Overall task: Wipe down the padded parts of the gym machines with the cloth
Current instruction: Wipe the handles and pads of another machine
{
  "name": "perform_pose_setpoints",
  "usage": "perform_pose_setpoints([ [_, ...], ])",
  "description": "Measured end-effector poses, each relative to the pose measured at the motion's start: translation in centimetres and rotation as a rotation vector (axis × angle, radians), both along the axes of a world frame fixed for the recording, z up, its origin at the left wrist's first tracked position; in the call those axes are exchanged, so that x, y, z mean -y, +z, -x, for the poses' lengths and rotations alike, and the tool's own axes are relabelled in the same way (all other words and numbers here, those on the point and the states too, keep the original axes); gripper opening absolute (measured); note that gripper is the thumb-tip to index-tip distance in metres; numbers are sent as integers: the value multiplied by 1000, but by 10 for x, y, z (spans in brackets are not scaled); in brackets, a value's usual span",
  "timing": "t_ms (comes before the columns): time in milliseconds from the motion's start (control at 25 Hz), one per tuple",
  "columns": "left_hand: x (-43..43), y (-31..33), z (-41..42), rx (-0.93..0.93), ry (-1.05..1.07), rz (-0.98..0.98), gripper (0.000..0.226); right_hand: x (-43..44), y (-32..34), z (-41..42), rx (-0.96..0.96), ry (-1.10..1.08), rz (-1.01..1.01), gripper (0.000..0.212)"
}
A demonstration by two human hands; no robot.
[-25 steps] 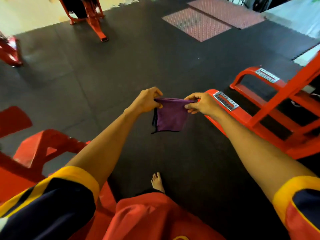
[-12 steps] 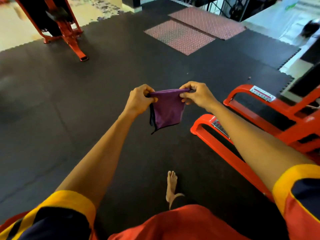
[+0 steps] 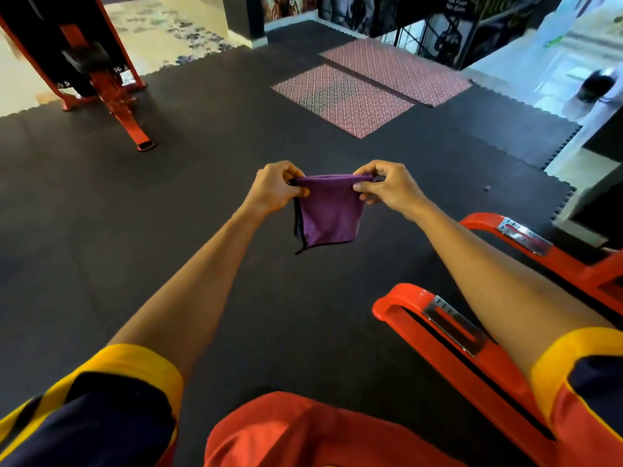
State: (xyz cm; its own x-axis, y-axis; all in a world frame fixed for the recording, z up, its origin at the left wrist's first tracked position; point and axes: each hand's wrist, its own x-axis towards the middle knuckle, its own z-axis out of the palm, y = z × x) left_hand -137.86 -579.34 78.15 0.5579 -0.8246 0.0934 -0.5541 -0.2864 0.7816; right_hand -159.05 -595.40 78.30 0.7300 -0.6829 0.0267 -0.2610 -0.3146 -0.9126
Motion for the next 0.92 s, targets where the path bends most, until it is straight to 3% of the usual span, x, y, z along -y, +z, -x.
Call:
perform_pose_setpoints([
  [240, 129, -10, -110, 7, -202, -164, 30, 95, -17, -78, 0, -74, 10, 21],
  [520, 283, 16, -194, 195, -455, -243, 28, 192, -21, -160, -29, -377, -102, 24],
  [800, 435, 42, -199, 323, -651, -184, 33, 300, 23, -158, -30, -532, -94, 25],
  [920, 512, 61, -175, 276, -715, -122, 37, 348, 47, -128, -13, -646, -71, 26],
])
